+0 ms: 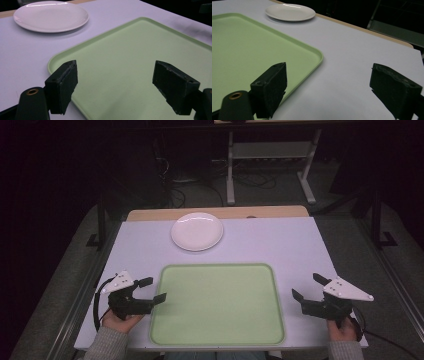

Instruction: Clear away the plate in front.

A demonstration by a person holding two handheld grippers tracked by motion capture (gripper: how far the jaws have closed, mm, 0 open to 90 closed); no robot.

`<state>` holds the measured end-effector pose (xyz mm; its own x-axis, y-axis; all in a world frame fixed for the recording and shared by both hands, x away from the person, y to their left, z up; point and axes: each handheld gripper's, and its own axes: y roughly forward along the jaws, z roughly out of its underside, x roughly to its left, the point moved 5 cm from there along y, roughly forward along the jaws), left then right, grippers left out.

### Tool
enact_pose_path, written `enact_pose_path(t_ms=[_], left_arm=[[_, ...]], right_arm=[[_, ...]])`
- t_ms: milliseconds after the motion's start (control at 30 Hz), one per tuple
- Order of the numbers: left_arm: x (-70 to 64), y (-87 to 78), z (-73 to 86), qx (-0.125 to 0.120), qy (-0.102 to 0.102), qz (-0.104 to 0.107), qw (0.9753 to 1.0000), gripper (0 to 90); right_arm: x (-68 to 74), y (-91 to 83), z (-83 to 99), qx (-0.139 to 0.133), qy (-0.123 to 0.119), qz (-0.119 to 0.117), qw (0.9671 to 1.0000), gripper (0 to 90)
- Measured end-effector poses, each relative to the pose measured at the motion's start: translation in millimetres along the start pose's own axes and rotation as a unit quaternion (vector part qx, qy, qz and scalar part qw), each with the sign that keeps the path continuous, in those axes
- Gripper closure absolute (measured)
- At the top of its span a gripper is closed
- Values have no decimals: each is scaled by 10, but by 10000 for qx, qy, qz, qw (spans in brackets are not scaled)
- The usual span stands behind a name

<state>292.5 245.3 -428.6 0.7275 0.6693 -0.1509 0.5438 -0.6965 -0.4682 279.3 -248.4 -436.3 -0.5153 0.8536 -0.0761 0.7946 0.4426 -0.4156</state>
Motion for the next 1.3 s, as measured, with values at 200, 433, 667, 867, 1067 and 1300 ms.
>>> enact_pose_path(t_ms=[200,433,667,867,1067,1300], left_arm=[[3,7,-52,-15,-152,86,9998,203],[17,92,-117,153,-523,102,9985,222],[73,156,-196,143,-790,145,9967,209],[204,176,-251,127,-1231,250,9920,221],[365,219,-367,70,-1582,183,9872,223],[529,367,-551,141,-1759,87,9843,225]], right_arm=[[-15,-16,-2,-30,52,17,10000,134],[-30,-33,10,-17,81,38,10000,134],[-40,-39,5,-26,58,50,10000,134],[-37,-33,-4,-32,42,48,10000,134],[-39,-25,-9,-14,48,62,10000,135],[-39,-15,-11,10,40,54,10000,135]])
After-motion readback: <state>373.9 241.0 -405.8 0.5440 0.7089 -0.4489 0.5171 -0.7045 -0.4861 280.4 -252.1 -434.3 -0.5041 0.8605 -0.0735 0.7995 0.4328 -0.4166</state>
